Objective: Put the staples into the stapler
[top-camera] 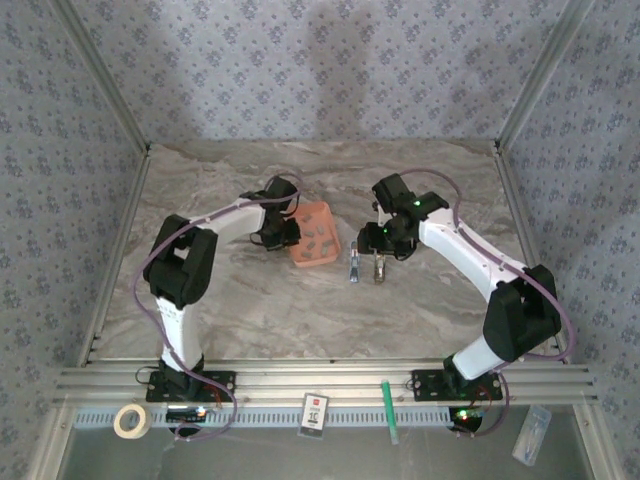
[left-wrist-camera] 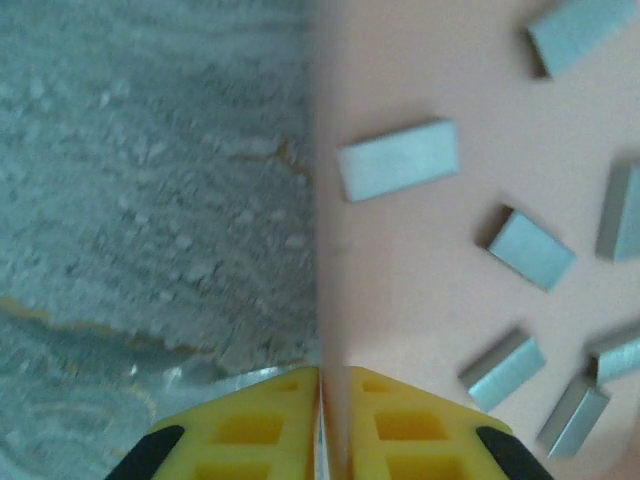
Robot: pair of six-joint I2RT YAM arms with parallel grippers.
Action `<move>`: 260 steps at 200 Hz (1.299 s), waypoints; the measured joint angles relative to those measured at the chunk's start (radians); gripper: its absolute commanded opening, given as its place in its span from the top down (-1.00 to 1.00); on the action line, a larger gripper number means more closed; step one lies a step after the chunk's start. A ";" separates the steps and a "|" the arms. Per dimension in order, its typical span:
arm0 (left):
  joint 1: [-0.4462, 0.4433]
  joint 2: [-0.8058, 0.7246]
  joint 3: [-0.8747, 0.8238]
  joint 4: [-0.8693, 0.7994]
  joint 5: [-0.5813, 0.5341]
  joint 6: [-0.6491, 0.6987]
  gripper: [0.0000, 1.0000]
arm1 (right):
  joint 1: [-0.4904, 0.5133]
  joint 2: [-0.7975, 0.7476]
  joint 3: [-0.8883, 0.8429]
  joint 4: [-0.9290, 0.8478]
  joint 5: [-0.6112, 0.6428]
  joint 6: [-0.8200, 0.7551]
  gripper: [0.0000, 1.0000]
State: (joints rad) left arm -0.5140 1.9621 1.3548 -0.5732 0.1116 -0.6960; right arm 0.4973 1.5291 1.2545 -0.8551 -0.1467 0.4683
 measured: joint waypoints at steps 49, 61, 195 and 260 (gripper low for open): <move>-0.003 -0.086 -0.077 -0.099 0.000 0.104 0.85 | 0.029 0.000 -0.001 0.010 0.000 0.009 -0.05; -0.005 -0.116 -0.110 -0.113 -0.006 0.119 0.85 | 0.039 0.000 -0.002 0.015 0.000 0.014 -0.04; 0.017 -0.504 -0.334 -0.096 -0.040 0.108 -0.38 | 0.212 0.061 0.124 0.016 -0.002 -0.059 0.02; 0.219 -0.724 -0.546 0.063 -0.005 0.103 -0.56 | 0.299 0.298 0.346 -0.051 -0.016 -0.227 0.16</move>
State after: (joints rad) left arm -0.2955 1.2385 0.8089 -0.5106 0.1070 -0.5926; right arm 0.7963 1.8271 1.6005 -0.9062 -0.1623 0.2413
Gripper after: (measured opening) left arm 0.778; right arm 0.435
